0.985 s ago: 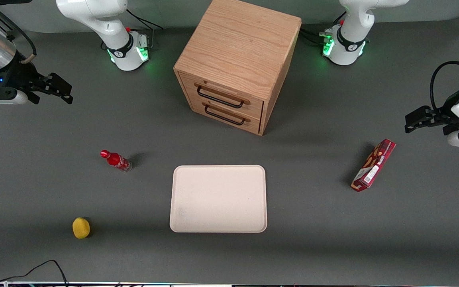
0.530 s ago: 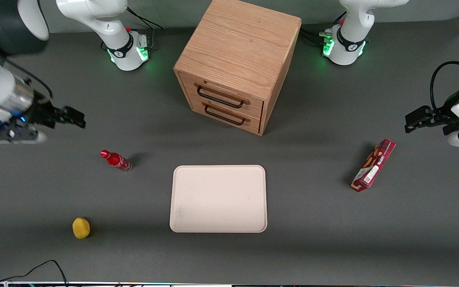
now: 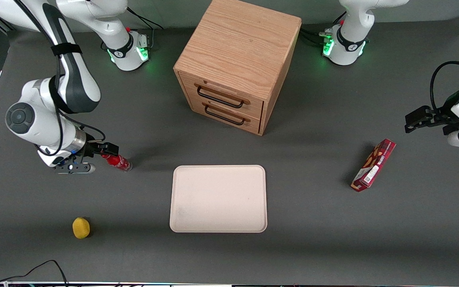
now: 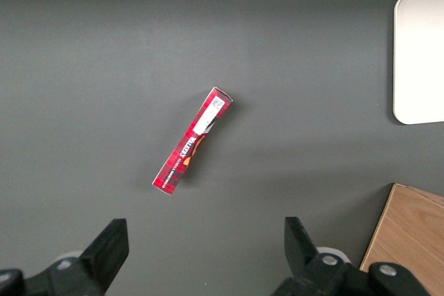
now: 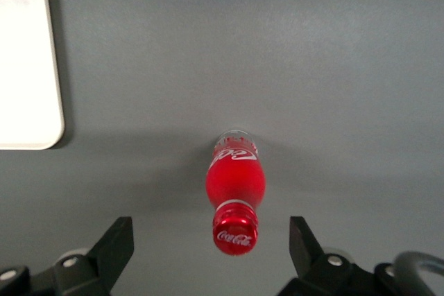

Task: Place coke bottle on tray
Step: 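Close the right gripper around the bottle's cap end and lift it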

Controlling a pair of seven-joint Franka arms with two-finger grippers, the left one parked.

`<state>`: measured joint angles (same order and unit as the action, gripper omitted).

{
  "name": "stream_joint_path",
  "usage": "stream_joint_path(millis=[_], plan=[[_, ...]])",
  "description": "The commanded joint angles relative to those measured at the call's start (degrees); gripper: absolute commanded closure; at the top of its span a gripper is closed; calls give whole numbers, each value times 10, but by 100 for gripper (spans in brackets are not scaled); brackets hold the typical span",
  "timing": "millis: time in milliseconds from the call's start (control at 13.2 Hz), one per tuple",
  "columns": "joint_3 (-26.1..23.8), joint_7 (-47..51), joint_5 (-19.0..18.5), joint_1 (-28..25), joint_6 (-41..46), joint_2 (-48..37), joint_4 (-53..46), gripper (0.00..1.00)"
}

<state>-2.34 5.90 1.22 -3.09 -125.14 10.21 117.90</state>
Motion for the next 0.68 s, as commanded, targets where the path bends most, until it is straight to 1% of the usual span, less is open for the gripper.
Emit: stream_joint_path(millis=[0,227,379,530,606], plan=[[-6,-19,3,7,-32,-32,47,1],[-6,-33,2,9,-41,-29,54,6],[-6,-51,2,23,-43,-31,58,10],[-6,-58,2,24,-45,-28,59,20],[-6,-58,2,24,-47,-28,59,38]])
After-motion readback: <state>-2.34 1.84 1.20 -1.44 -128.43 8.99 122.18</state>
